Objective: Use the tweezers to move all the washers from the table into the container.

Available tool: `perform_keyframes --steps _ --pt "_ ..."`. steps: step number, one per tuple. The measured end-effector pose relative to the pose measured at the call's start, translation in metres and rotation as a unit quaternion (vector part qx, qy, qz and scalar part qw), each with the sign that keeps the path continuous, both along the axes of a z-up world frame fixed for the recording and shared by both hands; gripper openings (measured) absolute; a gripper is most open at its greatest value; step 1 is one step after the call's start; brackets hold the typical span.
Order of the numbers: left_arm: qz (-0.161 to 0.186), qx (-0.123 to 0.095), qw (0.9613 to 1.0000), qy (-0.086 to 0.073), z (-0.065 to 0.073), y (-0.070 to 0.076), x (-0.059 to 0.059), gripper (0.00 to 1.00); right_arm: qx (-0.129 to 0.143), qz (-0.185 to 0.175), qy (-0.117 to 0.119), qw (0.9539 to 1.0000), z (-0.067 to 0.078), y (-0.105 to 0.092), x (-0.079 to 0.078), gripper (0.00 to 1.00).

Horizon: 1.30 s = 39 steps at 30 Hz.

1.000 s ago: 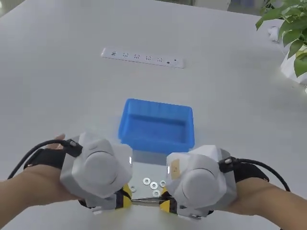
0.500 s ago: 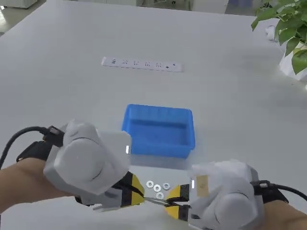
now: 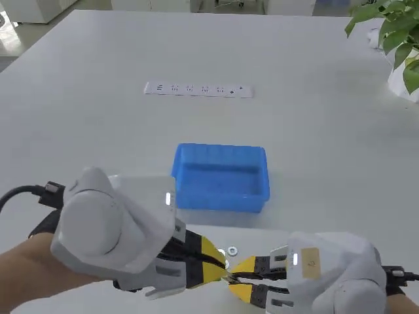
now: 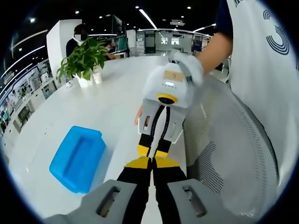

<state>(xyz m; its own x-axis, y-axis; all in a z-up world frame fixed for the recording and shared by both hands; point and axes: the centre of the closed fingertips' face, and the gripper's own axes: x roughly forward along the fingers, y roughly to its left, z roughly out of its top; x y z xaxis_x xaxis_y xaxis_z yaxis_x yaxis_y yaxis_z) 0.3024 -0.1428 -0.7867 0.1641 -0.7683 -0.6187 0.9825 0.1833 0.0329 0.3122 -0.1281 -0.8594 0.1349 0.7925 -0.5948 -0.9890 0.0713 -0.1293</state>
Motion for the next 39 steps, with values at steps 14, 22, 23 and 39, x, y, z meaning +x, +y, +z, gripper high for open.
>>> perform_keyframes --steps 14,22,23,39 --pt "0.001 -0.060 0.9982 -0.008 0.005 -0.034 0.000 0.06 0.026 -0.011 0.004 0.9996 0.002 -0.009 0.000 0.08" --pt "-0.006 -0.061 0.9978 -0.023 0.007 -0.033 0.003 0.06 0.030 0.002 -0.010 0.9995 0.002 -0.009 0.000 0.07" --pt "-0.007 -0.059 0.9979 -0.027 0.007 -0.032 0.004 0.06 0.030 0.003 -0.012 0.9995 0.002 -0.008 0.001 0.07" --pt "-0.044 -0.053 0.9976 -0.014 0.003 -0.021 0.003 0.06 0.026 0.013 -0.008 0.9995 0.002 -0.010 0.001 0.07"
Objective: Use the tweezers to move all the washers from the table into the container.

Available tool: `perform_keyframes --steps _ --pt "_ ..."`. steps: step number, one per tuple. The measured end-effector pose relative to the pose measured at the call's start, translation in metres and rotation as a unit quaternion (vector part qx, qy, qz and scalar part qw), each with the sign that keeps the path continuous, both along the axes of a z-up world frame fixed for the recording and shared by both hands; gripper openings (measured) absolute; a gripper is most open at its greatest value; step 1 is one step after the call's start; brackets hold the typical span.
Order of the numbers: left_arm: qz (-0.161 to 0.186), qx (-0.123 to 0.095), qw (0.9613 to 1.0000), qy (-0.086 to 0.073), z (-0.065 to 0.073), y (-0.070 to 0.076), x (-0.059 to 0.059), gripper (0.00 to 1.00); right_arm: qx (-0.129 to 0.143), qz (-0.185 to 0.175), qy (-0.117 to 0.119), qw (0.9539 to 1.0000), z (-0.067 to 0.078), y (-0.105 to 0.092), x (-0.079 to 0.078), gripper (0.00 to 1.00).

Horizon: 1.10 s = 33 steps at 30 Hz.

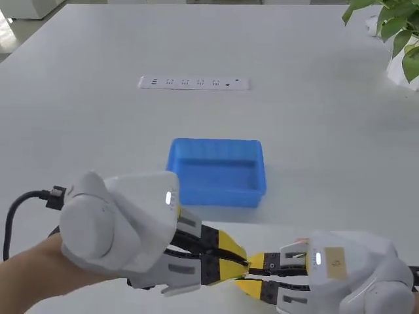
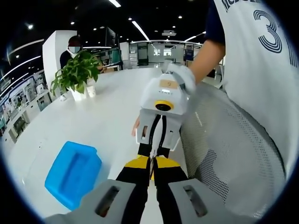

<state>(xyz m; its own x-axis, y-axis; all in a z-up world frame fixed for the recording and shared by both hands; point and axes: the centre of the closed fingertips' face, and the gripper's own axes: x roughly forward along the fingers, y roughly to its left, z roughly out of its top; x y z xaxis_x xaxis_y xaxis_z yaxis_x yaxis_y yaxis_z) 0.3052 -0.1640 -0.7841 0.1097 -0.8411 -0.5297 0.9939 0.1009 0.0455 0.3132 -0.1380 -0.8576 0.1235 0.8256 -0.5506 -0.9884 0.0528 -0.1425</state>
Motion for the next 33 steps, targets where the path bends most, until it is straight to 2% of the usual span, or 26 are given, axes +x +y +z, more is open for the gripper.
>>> perform_keyframes --steps 5,10,14,16,19,21,24,26,33 --pt "-0.018 -0.010 0.9997 -0.016 0.004 -0.006 -0.001 0.06 -0.005 0.005 0.001 1.0000 0.000 -0.001 0.000 0.07" --pt "-0.034 0.007 0.9988 -0.035 -0.002 -0.007 -0.001 0.06 -0.010 0.014 0.000 0.9999 0.000 0.001 0.000 0.07" --pt "-0.028 0.005 0.9993 -0.025 -0.001 -0.006 0.001 0.05 -0.009 0.013 0.002 0.9999 0.000 0.001 0.000 0.07" --pt "-0.025 0.007 0.9993 -0.027 -0.001 -0.005 0.002 0.05 -0.010 0.013 0.002 0.9999 0.000 0.002 0.001 0.08" --pt "-0.023 0.012 0.9995 -0.021 -0.001 -0.003 0.001 0.05 -0.014 0.015 0.001 0.9998 0.000 0.003 0.000 0.08" --pt "-0.025 0.018 0.9992 -0.026 0.000 -0.001 0.001 0.05 -0.017 0.017 -0.008 0.9997 0.000 0.004 0.000 0.08" --pt "-0.025 0.021 0.9992 -0.024 0.001 0.001 0.001 0.05 -0.014 0.019 -0.013 0.9996 0.002 0.008 0.001 0.09" --pt "-0.016 0.017 0.9996 -0.018 0.003 0.006 0.002 0.05 -0.010 0.018 -0.008 0.9998 0.004 0.011 0.000 0.09" --pt "0.007 0.013 0.9996 -0.026 0.010 0.022 0.007 0.05 -0.002 0.015 -0.020 0.9997 0.011 0.024 0.007 0.09"
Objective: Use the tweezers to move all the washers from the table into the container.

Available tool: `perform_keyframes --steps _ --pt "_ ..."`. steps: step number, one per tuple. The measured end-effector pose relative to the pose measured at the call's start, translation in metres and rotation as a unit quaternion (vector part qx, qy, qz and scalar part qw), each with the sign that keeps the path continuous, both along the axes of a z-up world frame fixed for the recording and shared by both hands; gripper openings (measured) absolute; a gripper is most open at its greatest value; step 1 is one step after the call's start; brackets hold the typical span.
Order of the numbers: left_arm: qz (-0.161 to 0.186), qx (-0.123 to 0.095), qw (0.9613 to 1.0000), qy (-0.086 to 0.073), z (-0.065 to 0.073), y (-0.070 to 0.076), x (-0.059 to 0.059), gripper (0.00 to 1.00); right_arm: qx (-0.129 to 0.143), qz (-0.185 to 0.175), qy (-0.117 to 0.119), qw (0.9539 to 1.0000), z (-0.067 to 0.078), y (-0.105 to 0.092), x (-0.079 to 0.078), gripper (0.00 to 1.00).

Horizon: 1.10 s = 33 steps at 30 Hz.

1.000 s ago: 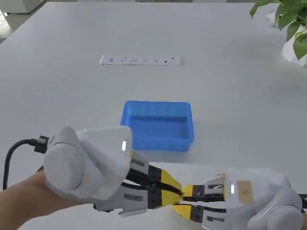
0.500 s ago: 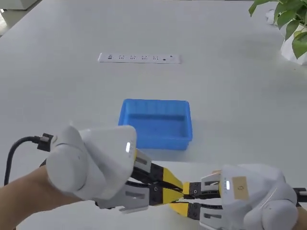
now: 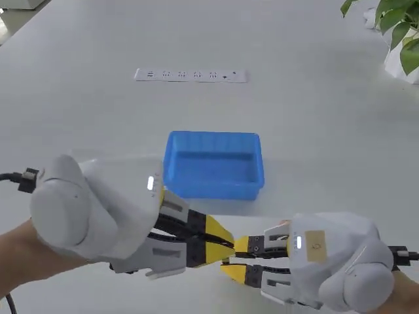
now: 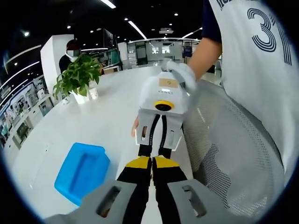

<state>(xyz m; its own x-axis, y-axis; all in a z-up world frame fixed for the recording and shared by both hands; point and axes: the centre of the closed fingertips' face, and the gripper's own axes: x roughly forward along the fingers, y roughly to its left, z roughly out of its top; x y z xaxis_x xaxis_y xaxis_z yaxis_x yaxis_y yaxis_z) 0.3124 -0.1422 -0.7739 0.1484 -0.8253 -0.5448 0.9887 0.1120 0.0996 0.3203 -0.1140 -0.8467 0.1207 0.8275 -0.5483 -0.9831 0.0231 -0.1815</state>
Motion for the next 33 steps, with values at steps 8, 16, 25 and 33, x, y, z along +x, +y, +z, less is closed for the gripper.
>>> perform_keyframes --steps 8,16,25,33 --pt "0.023 0.001 0.9997 -0.001 -0.002 0.011 0.012 0.05 -0.001 -0.004 0.001 1.0000 -0.002 0.008 0.011 0.10" --pt "0.019 -0.001 0.9998 0.002 -0.003 0.009 0.016 0.05 -0.005 -0.009 0.004 0.9999 -0.003 0.006 0.014 0.11" --pt "0.017 0.000 0.9998 0.006 -0.006 0.007 0.019 0.05 -0.007 -0.013 0.013 0.9998 -0.007 0.006 0.017 0.11" --pt "0.019 -0.003 0.9997 0.012 -0.009 0.007 0.021 0.05 -0.010 -0.014 0.023 0.9996 -0.010 0.006 0.017 0.12"
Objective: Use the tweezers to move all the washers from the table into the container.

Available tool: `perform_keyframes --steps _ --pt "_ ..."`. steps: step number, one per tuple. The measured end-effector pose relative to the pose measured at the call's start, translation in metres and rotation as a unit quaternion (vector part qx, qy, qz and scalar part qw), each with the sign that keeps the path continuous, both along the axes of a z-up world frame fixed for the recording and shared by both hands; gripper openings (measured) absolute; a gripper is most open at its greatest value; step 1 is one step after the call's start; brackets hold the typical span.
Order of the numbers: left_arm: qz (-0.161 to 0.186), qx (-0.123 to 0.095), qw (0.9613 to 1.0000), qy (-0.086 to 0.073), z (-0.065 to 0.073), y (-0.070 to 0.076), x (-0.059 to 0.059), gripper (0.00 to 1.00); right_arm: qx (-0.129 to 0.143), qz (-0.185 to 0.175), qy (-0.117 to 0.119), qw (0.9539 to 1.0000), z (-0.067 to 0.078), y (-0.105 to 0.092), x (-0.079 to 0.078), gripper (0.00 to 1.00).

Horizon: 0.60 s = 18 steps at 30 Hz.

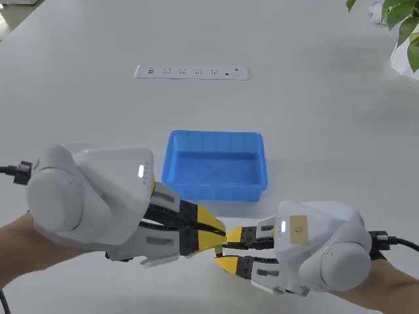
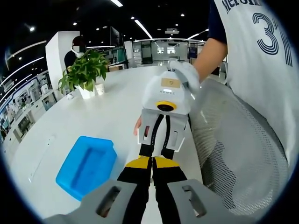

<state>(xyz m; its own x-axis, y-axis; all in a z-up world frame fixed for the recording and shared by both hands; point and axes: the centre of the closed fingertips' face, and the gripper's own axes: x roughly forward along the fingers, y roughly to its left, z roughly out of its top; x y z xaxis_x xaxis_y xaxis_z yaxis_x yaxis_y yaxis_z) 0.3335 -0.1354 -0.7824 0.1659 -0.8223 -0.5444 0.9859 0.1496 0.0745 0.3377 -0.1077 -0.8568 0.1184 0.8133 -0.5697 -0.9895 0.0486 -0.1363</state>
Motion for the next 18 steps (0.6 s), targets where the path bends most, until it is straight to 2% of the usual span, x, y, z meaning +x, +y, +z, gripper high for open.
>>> perform_keyframes --steps 6,13,18 --pt "0.006 -0.007 0.9999 0.006 0.0001 0.0010 0.0002 0.05 0.000 0.000 0.005 1.0000 -0.0004 0.0002 -0.0010 0.12" --pt "0.006 -0.014 0.9999 0.005 0.0035 -0.0007 -0.0009 0.05 0.003 0.000 0.004 1.0000 0.0022 0.0001 -0.0021 0.12" --pt "0.005 -0.012 0.9999 0.007 0.0011 -0.0016 -0.0009 0.05 -0.001 -0.003 0.006 1.0000 0.0000 -0.0020 -0.0023 0.12"
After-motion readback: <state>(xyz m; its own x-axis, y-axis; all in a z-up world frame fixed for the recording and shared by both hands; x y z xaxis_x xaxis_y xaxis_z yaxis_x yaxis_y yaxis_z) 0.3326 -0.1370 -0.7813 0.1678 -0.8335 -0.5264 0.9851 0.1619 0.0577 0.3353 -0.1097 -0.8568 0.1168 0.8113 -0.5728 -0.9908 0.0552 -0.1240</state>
